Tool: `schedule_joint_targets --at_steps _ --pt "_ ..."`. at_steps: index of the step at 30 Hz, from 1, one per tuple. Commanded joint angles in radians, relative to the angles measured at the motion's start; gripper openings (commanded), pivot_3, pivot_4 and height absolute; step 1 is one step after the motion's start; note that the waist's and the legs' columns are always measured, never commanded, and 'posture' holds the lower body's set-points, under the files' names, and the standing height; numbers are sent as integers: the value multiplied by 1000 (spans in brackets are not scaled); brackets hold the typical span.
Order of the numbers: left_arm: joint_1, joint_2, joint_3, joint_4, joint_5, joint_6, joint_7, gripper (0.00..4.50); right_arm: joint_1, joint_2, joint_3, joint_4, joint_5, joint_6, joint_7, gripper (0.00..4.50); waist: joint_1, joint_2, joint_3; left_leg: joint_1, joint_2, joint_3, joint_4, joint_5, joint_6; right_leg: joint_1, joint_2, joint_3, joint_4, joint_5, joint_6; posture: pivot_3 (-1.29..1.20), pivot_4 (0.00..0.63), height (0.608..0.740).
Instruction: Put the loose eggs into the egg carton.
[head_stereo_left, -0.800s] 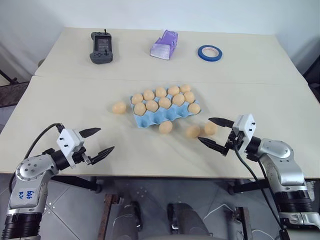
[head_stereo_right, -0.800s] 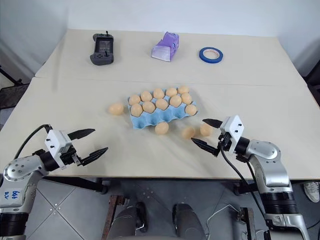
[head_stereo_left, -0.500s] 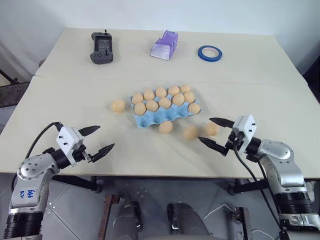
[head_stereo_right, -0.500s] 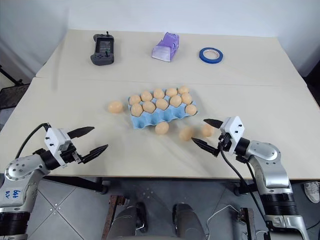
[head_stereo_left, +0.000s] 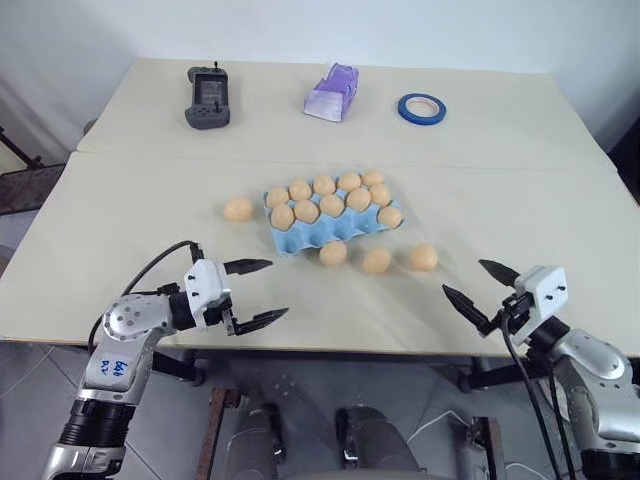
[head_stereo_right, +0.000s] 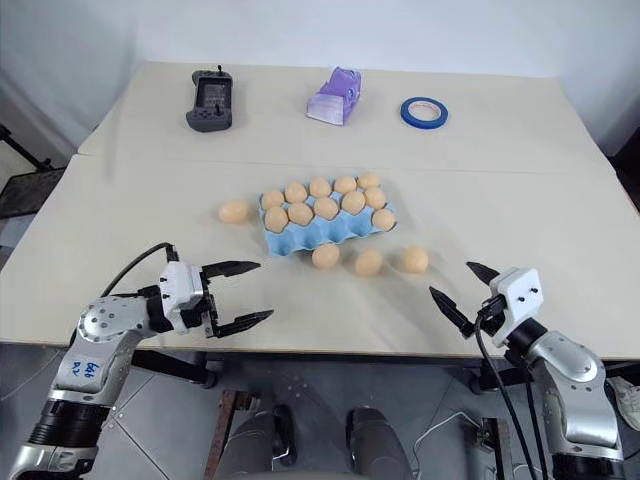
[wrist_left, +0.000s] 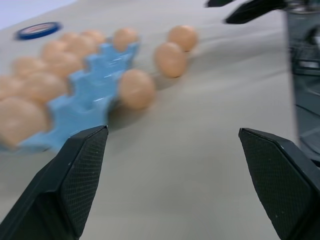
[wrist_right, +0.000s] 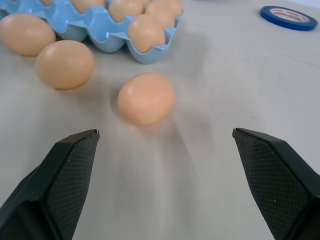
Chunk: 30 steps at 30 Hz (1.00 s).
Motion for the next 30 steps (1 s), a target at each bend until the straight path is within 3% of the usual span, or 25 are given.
schedule_joint_targets --at_steps 1,15,23,30 --pt "-14 -6 -2 3 -10 -17 -20 4465 -40 7 27 -31 -15 11 -28 4500 -6 0 0 0 0 0 0 0 0 0 0 0 0 0 0 0 150 740" --pt "13 -1 20 -34 -3 -17 9 4465 -343 71 175 295 -119 38 -75 4500 -4 0 0 -1 0 0 1 0 1 -1 0 0 1 0 0 0 150 740" --pt "46 6 42 -70 0 -8 45 4500 -361 85 180 306 -124 -18 -51 2042 -7 0 0 -1 0 0 3 0 1 0 0 0 2 0 1 0 150 740" --pt "71 7 61 -61 4 -7 86 4500 -473 95 228 188 -113 47 -16 1916 -13 1 0 0 0 0 3 0 1 -1 0 0 4 0 1 0 150 740"
